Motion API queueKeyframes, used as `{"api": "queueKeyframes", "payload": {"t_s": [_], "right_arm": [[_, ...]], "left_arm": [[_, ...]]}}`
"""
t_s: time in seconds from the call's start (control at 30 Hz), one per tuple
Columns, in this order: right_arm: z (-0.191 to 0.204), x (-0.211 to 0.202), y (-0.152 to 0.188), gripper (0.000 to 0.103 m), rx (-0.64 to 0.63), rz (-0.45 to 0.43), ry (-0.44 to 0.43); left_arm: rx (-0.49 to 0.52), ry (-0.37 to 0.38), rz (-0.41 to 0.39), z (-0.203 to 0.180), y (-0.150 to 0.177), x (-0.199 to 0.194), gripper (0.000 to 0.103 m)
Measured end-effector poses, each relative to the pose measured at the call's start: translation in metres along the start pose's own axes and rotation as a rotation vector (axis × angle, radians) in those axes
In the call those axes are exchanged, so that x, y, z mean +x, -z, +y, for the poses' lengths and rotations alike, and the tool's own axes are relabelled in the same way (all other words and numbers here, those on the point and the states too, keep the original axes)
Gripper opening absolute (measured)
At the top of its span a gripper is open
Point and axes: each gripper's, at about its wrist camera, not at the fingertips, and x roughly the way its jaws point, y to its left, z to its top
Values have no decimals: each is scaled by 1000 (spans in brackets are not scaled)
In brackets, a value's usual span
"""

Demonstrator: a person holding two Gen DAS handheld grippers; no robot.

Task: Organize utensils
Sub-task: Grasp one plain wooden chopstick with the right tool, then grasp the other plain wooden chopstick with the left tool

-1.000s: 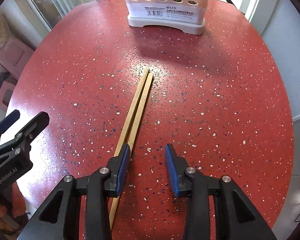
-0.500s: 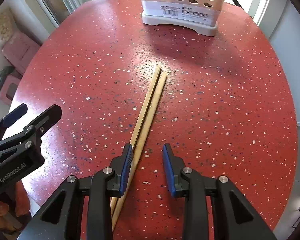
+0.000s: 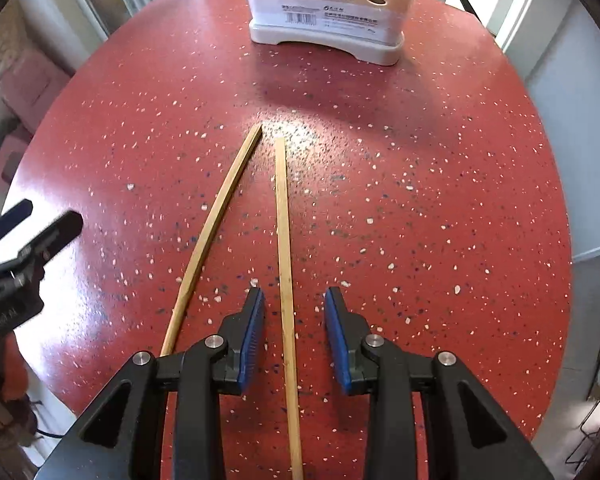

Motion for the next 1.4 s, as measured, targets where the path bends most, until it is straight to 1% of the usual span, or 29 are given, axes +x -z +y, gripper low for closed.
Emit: {"api": "queueKeyframes", "payload": {"t_s": [0.1, 0.17, 0.23, 0.3, 0.33, 0.4, 0.43, 0.53, 0.63, 0.73, 0.8, 0.87, 0.97, 1.0, 1.03, 1.1, 1.13, 1.17, 1.23, 1.3, 1.4], "right_arm": [[7, 3, -10, 34, -27, 19, 10], [15, 9, -16, 34, -71, 43, 46], [18, 10, -20, 34, -78, 53, 52], [15, 10, -21, 24, -78, 65, 42], [14, 10, -22, 6, -83, 69, 34], [9, 9, -22, 6, -84, 73, 26], [4, 9, -22, 6, -82, 67, 6], [-20, 3, -15, 6, -42, 24, -48], [-43, -10, -9, 6, -4, -13, -96], [-59, -21, -4, 6, 2, -45, -107], [-70, -27, -2, 6, 11, -61, -132], [-76, -32, 3, 6, 20, -77, -160], [-82, -39, 5, 6, 20, -108, -189], [-73, -43, 7, 6, 21, -115, -194], [-75, -46, 7, 6, 21, -125, -206], [-78, -53, 12, 6, 27, -137, -227], [-79, -53, 12, 6, 31, -142, -236], [-83, -57, 15, 6, 35, -148, -245], [-87, -61, 16, 6, 42, -158, -258], [-89, -62, 16, 6, 49, -166, -267], [-94, -68, 18, 6, 56, -191, -281]], "left_arm": [[22, -14, 4, -5, -1, 0, 103], [45, -9, 20, -8, -1, 3, 103], [59, -3, 41, -12, -2, 5, 103], [71, 14, 53, -16, -1, 5, 103], [90, 36, 63, -22, -2, 5, 103], [118, 66, 75, -31, -4, 4, 103], [134, 91, 85, -40, -5, 4, 103], [156, 142, 128, -61, -9, 10, 103], [195, 139, 164, -82, -13, 19, 103], [233, 145, 213, -103, -18, 31, 103], [260, 130, 236, -114, -21, 37, 103], [276, 105, 260, -121, -22, 43, 103], [268, 105, 289, -124, -28, 46, 103], [269, 107, 299, -125, -29, 48, 103], [273, 110, 306, -126, -31, 49, 102], [293, 121, 312, -129, -33, 48, 96], [309, 129, 308, -132, -34, 46, 81], [320, 134, 305, -134, -35, 44, 57], [325, 148, 319, -135, -38, 43, 35], [312, 166, 317, -134, -39, 43, 34], [283, 173, 257, -130, -37, 37, 34]]}}
